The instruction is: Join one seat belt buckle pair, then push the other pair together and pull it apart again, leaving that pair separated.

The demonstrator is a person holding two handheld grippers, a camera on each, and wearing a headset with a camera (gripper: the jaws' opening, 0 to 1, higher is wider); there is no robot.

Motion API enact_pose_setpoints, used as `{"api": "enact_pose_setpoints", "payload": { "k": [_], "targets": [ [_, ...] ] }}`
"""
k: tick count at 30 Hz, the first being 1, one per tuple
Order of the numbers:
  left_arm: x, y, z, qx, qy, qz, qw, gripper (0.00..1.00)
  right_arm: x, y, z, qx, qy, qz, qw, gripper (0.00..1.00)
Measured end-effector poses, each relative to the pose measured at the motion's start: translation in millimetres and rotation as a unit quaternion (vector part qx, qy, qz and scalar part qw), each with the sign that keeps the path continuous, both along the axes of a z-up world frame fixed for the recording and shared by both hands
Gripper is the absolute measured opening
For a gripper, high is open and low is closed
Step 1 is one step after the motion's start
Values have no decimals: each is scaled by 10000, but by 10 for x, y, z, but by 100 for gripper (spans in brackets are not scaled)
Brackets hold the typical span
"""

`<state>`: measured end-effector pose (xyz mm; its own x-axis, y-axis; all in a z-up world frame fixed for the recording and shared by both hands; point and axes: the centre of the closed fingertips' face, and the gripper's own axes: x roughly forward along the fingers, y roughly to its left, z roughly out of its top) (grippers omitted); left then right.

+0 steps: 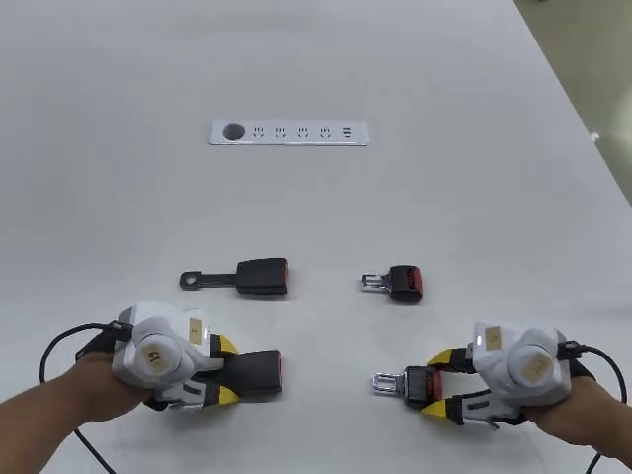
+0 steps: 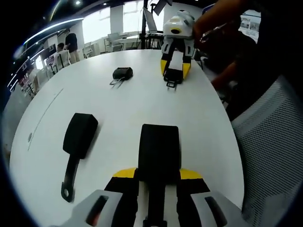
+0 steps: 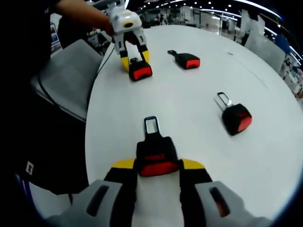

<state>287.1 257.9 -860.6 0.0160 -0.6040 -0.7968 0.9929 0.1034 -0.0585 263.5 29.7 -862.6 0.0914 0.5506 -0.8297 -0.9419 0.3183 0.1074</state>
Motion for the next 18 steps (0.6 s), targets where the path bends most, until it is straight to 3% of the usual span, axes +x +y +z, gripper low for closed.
{"api": "enact_pose_setpoints", "payload": {
  "k": [18],
  "targets": [
    [-8, 4, -11, 56, -1, -30, 10000, 31, 3, 10, 4, -169, 94, -3, 9998, 34]
  ]
}}
